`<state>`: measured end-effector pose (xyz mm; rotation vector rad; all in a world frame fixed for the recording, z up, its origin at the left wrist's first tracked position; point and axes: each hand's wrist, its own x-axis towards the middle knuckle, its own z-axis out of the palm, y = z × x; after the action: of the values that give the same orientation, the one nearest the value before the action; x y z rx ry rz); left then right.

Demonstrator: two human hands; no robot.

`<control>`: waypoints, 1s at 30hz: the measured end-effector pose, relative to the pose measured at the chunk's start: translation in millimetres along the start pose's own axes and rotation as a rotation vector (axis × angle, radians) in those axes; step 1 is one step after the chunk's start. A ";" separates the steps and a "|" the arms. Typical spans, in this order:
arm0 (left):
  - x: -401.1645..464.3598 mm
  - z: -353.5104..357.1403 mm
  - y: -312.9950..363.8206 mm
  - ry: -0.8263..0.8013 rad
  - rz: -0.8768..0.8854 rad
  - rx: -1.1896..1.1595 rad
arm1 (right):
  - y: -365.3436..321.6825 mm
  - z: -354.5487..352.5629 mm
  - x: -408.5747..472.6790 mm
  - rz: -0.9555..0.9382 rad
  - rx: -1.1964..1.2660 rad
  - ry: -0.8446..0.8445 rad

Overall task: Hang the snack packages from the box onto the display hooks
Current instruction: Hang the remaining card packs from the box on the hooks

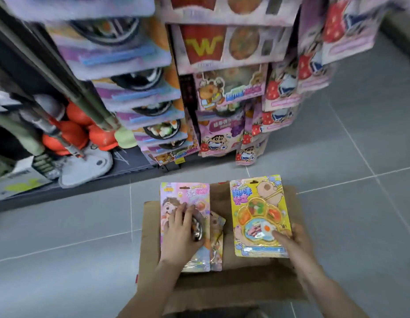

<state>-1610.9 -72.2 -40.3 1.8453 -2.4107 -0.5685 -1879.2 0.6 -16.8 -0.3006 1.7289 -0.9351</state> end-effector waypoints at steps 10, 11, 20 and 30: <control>-24.5 -271.4 76.6 0.269 -0.031 -0.098 | -227.0 -26.5 -152.7 -0.265 -0.076 -0.098; -28.1 -297.3 81.1 0.307 -0.031 -0.094 | -246.7 -24.6 -168.0 -0.294 -0.079 -0.116; -57.6 -477.0 70.8 0.524 -0.083 -0.057 | -369.1 23.4 -273.9 -0.442 -0.123 -0.259; -56.1 -587.1 -3.8 0.635 -0.041 0.009 | -424.5 127.8 -324.8 -0.548 -0.084 -0.343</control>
<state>-1438.1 -170.2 515.0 1.7325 -1.9525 0.0394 -1747.6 -134.4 499.3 -0.9680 1.3879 -1.1204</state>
